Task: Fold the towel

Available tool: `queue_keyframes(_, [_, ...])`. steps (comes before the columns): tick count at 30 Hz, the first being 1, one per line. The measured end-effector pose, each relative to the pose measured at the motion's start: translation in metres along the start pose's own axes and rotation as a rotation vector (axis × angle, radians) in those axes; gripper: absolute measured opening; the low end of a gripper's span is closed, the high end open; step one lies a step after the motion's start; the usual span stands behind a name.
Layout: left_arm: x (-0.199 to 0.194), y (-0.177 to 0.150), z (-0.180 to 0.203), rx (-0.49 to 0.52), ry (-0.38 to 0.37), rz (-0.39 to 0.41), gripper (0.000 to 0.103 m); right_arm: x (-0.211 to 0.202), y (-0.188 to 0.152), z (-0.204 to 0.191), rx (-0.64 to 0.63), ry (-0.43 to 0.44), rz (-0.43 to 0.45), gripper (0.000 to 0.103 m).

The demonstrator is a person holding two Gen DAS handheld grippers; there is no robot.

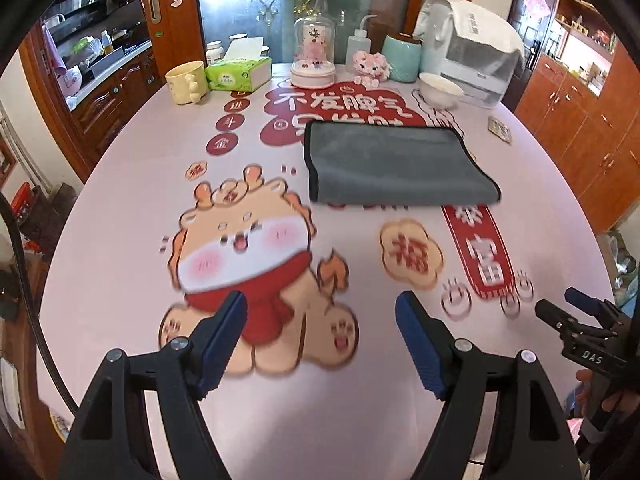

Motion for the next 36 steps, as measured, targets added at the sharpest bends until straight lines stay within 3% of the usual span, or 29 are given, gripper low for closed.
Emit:
queue_keyframes(10, [-0.056, -0.049, 0.008, -0.026, -0.048, -0.037, 0.076, -0.085, -0.038, -0.007, 0.042, -0.006, 0.021, 0.091])
queue_keyframes(18, [-0.091, -0.054, 0.021, -0.052, 0.006, -0.054, 0.076, -0.136, -0.031, -0.012, 0.027, -0.019, -0.009, 0.095])
queue_keyframes(21, [-0.106, -0.051, 0.034, -0.048, 0.006, -0.039, 0.076, -0.155, -0.026, -0.018, 0.049, 0.031, -0.005, 0.095])
queue_keyframes(28, [-0.136, -0.05, 0.056, -0.061, 0.036, 0.007, 0.076, -0.203, -0.012, -0.037, 0.002, 0.077, 0.093, 0.1])
queue_keyframes(30, [-0.14, -0.05, 0.059, -0.059, 0.046, 0.021, 0.085, -0.212, -0.011, -0.042, 0.001, 0.082, 0.114, 0.1])
queue_keyframes(36, [-0.158, -0.055, 0.065, -0.061, 0.049, 0.088, 0.092, -0.22, -0.02, -0.052, -0.017, 0.076, 0.125, 0.103])
Point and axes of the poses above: each gripper's, at about its wrist camera, not at the fingertips, and x roughly the way its jaws point, z to its right, y to its top, the point moved 8 cm from there along x, roughly the way its jaws point, and after that the axes turned 6 degrees about -x, right-handed, at the moved point
